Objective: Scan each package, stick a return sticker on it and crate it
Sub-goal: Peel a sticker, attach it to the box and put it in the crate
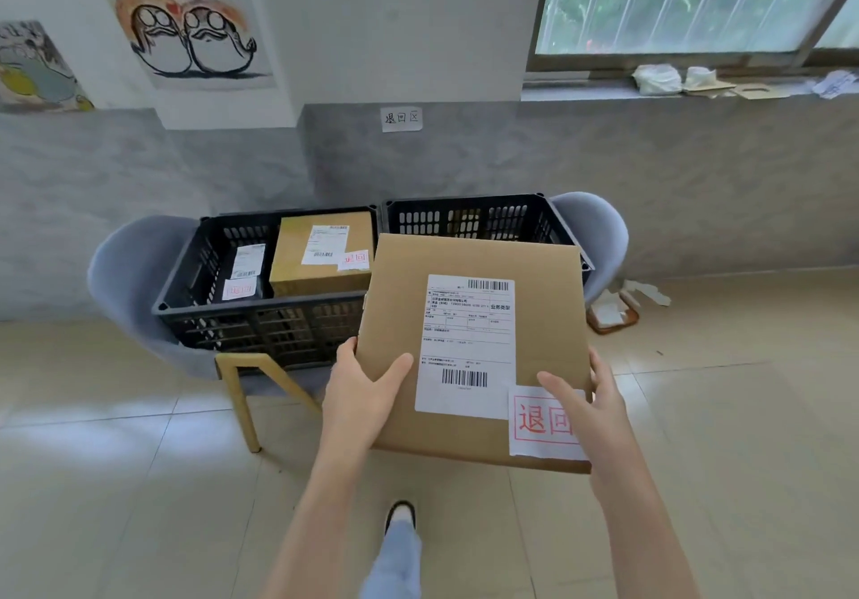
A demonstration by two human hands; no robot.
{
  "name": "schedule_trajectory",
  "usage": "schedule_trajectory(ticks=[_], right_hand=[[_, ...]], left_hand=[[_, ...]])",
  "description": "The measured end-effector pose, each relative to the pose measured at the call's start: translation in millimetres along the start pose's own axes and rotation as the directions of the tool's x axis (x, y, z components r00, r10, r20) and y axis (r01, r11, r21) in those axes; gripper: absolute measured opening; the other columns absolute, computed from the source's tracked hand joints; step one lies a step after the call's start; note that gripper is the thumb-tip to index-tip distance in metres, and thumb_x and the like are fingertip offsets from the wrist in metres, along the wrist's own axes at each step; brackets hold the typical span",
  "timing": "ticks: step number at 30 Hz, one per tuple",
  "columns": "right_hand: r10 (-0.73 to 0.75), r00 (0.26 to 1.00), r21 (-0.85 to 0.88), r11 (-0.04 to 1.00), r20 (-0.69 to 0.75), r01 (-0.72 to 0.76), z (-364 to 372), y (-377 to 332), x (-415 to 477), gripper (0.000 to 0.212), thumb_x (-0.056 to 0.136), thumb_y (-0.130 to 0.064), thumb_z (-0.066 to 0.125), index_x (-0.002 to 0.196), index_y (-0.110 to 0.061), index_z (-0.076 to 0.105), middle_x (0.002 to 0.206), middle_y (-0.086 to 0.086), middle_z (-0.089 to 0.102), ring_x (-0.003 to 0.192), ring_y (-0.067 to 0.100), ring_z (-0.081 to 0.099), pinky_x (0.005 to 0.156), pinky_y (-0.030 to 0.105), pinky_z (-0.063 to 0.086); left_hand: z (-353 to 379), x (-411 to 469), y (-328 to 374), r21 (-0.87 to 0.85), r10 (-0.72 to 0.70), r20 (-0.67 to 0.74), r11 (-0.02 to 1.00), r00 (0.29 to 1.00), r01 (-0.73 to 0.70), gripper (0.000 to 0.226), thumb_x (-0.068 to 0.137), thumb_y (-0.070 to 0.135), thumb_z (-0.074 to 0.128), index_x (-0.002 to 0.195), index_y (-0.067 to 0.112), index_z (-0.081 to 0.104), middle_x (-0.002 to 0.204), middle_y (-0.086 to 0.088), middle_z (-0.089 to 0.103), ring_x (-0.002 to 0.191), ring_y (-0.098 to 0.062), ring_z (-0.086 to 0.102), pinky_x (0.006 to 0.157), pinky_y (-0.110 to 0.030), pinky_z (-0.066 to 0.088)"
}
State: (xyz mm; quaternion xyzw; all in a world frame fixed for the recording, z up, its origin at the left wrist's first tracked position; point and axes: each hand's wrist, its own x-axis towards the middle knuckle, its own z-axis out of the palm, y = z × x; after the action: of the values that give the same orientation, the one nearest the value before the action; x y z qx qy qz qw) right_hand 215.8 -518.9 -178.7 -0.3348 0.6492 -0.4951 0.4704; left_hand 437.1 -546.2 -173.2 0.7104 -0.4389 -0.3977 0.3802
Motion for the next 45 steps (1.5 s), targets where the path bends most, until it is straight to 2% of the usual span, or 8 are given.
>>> schedule_trajectory(ticks=[8,12,19,23,28,32,40,45], right_hand=[[0.009,1.0,-0.04,0.999,-0.027,-0.01,42.4,-26.7,128.7,0.065,0.089,-0.025,0.064,0.145,-0.028,0.032,0.129,-0.005,0.054,0.111,0.015,0.058,0.085,0.03,0.047],[0.005,1.0,-0.068,0.998,-0.025,-0.006,70.6,-54.2,209.2,0.061,0.09,-0.029,0.062,0.145,-0.028,0.033,0.131,-0.002,0.055,0.119,0.018,0.055,0.102,0.041,0.045],[-0.032,0.999,-0.132,0.991,0.031,0.036,103.3,-89.8,327.9,0.063,0.091,-0.035,0.06,0.147,-0.028,0.031,0.131,-0.004,0.056,0.119,0.014,0.054,0.105,0.042,0.043],[0.007,0.999,-0.163,0.987,0.048,0.0,113.3,-91.7,377.7,0.066,0.092,-0.034,0.06,0.148,-0.026,0.027,0.135,-0.003,0.052,0.122,0.015,0.052,0.106,0.043,0.041],[0.06,0.995,-0.184,0.982,0.074,-0.046,121.4,-72.8,437.5,0.065,0.093,-0.031,0.058,0.149,-0.024,0.026,0.138,-0.001,0.05,0.123,0.014,0.049,0.102,0.033,0.04],[0.107,0.989,-0.201,0.976,0.102,-0.085,129.1,-46.5,486.9,0.062,0.095,-0.029,0.056,0.149,-0.022,0.027,0.136,-0.002,0.05,0.111,0.009,0.052,0.086,0.022,0.037],[0.209,0.969,-0.297,0.941,0.132,-0.163,150.3,28.4,564.2,0.061,0.092,-0.039,0.056,0.147,-0.024,0.032,0.138,-0.001,0.051,0.121,0.014,0.05,0.098,0.031,0.039],[0.278,0.951,-0.29,0.929,0.137,-0.23,164.7,73.2,586.0,0.058,0.095,-0.035,0.053,0.146,-0.019,0.031,0.136,0.0,0.05,0.11,0.009,0.048,0.09,0.026,0.034]], left_hand=[[35.6,130.3,27.3,-0.008,-0.025,0.017,1.0,1.0,0.025,0.072,0.081,0.044,0.069,0.14,0.019,0.036,0.126,0.0,0.054,0.114,-0.021,0.053,0.097,-0.045,0.046],[50.8,209.4,55.9,-0.049,-0.041,0.02,0.998,0.999,0.042,0.065,0.081,0.041,0.07,0.134,0.018,0.041,0.122,0.002,0.054,0.112,-0.022,0.053,0.097,-0.045,0.045],[81.7,317.9,94.0,-0.149,-0.085,0.043,0.985,0.995,0.09,0.066,0.084,0.035,0.07,0.137,0.016,0.036,0.108,0.009,0.051,0.101,-0.014,0.053,0.087,-0.033,0.046],[99.0,360.9,101.0,-0.138,-0.12,0.058,0.982,0.991,0.127,0.068,0.083,0.035,0.07,0.138,0.016,0.035,0.112,0.008,0.049,0.106,-0.016,0.053,0.091,-0.038,0.048],[126.7,411.0,90.5,-0.123,-0.211,0.09,0.967,0.973,0.221,0.068,0.083,0.033,0.071,0.137,0.015,0.035,0.119,0.003,0.053,0.102,-0.017,0.055,0.081,-0.034,0.047],[154.7,447.1,66.6,-0.103,-0.293,0.093,0.948,0.952,0.302,0.069,0.082,0.034,0.071,0.138,0.016,0.034,0.117,0.001,0.054,0.099,-0.017,0.055,0.079,-0.035,0.048],[213.2,502.8,-1.2,-0.048,-0.452,0.022,0.89,0.892,0.453,0.061,0.09,0.033,0.061,0.14,0.014,0.032,0.128,-0.002,0.051,0.109,-0.021,0.053,0.088,-0.037,0.047],[235.6,522.5,-48.5,-0.026,-0.512,-0.02,0.859,0.859,0.511,0.067,0.088,0.035,0.062,0.143,0.017,0.029,0.132,-0.002,0.052,0.116,-0.023,0.053,0.094,-0.041,0.047]])
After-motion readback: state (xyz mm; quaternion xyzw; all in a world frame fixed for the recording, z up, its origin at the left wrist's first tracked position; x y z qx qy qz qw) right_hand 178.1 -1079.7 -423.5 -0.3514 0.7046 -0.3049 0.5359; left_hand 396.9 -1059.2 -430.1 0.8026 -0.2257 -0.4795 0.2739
